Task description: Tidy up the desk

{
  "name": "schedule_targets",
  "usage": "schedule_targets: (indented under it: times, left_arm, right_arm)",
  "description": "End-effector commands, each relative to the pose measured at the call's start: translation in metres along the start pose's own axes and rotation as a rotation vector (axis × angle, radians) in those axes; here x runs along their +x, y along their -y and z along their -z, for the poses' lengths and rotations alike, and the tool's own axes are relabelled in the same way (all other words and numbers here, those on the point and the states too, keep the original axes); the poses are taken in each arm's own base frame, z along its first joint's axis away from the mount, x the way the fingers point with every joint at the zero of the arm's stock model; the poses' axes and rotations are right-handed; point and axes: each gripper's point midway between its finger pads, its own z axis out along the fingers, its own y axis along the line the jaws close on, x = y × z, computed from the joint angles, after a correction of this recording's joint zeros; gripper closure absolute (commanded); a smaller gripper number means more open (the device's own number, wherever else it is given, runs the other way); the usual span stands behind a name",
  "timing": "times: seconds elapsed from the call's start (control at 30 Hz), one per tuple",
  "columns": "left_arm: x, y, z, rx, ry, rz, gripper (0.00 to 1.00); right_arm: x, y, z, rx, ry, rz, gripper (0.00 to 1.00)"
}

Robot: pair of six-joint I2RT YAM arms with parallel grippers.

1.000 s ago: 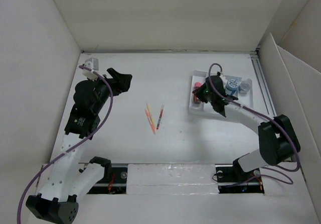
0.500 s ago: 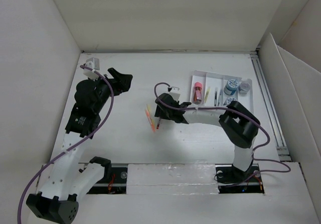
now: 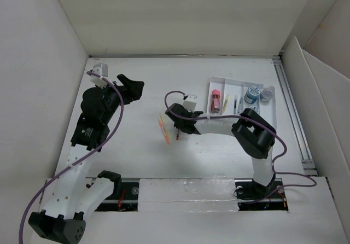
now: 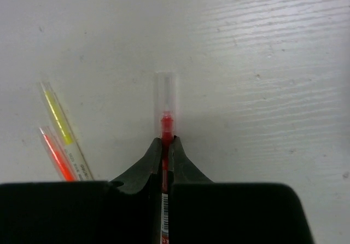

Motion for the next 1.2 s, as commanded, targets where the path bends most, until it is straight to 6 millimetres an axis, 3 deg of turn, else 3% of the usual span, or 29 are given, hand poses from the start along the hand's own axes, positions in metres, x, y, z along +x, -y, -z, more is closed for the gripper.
schedule_targets:
  times: [0.0,0.03,0.07,0.1,0.13,0.17,0.2,0.23,0.27,0.3,0.37,0.4,0.5,0.73,0.8,0.83,0.87,0.9,0.97,1.03,1.13,1.17]
  left_arm:
    - [-0.016,0.011,0.005,0.043,0.063,-0.019,0.26]
    - [-0.015,0.010,0.004,0.038,0.055,-0.019,0.26]
    - [-0.013,0.010,0.003,0.041,0.048,-0.019,0.26]
    - [-0.012,0.011,0.003,0.045,0.041,-0.019,0.26]
    - [-0.012,0.012,0.003,0.055,0.044,-0.020,0.26]
    - [-0.013,0.012,0.004,0.055,0.049,-0.020,0.26]
    - [-0.013,0.011,0.004,0.048,0.054,-0.018,0.26]
    - [-0.014,0.010,0.004,0.041,0.054,-0.018,0.26]
    - [-0.013,0.010,0.003,0.041,0.049,-0.017,0.26]
    - [-0.012,0.011,0.004,0.047,0.043,-0.017,0.26]
    - [-0.012,0.013,0.004,0.060,0.049,-0.019,0.26]
    - [-0.013,0.013,0.005,0.059,0.054,-0.017,0.26]
    - [-0.009,0.014,0.003,0.067,0.032,-0.015,0.26]
    - [-0.011,0.013,0.003,0.061,0.040,-0.017,0.26]
    - [-0.013,0.013,0.005,0.058,0.054,-0.017,0.26]
    - [-0.014,0.012,0.005,0.052,0.057,-0.017,0.26]
    - [-0.013,0.011,0.005,0.050,0.053,-0.016,0.26]
    - [-0.012,0.012,0.003,0.050,0.045,-0.016,0.26]
    - [-0.011,0.014,0.004,0.063,0.042,-0.017,0.26]
    - [-0.012,0.013,0.003,0.057,0.048,-0.017,0.26]
    - [-0.010,0.011,0.000,0.048,0.034,-0.017,0.26]
    - [-0.009,0.012,0.000,0.054,0.032,-0.016,0.26]
  right_arm:
    - [-0.024,0.021,0.011,0.019,0.031,-0.049,1.00]
    - [-0.030,0.036,0.009,0.021,0.024,-0.077,1.00]
    - [-0.054,0.032,0.023,-0.041,0.048,-0.137,1.00]
    - [-0.067,0.024,0.028,-0.125,0.046,-0.188,1.00]
    - [-0.078,0.029,0.032,-0.155,0.051,-0.224,1.00]
    - [-0.092,0.055,0.027,-0.145,0.056,-0.277,1.00]
    - [-0.112,0.053,0.045,-0.230,0.063,-0.328,1.00]
    - [-0.130,0.057,0.050,-0.272,0.094,-0.374,1.00]
    - [-0.143,0.087,0.044,-0.246,0.113,-0.429,1.00]
    - [-0.162,0.092,0.057,-0.299,0.152,-0.468,1.00]
    - [-0.178,0.122,0.053,-0.258,0.184,-0.556,1.00]
    - [-0.186,0.152,0.046,-0.203,0.201,-0.616,1.00]
    - [-0.205,0.203,0.031,-0.152,0.231,-0.752,0.99]
    - [-0.216,0.229,0.016,-0.068,0.247,-0.794,0.93]
    - [-0.223,0.241,0.018,-0.041,0.275,-0.819,0.79]
    - [-0.224,0.240,0.020,-0.045,0.277,-0.823,0.71]
    - [-0.226,0.239,0.021,-0.056,0.283,-0.821,0.52]
    - [-0.225,0.237,0.022,-0.069,0.282,-0.820,0.42]
    - [-0.227,0.229,0.024,-0.112,0.265,-0.811,0.34]
    - [-0.219,0.203,0.029,-0.184,0.234,-0.760,0.34]
    - [-0.204,0.155,0.042,-0.267,0.225,-0.648,0.48]
    - [-0.199,0.143,0.045,-0.278,0.224,-0.618,0.63]
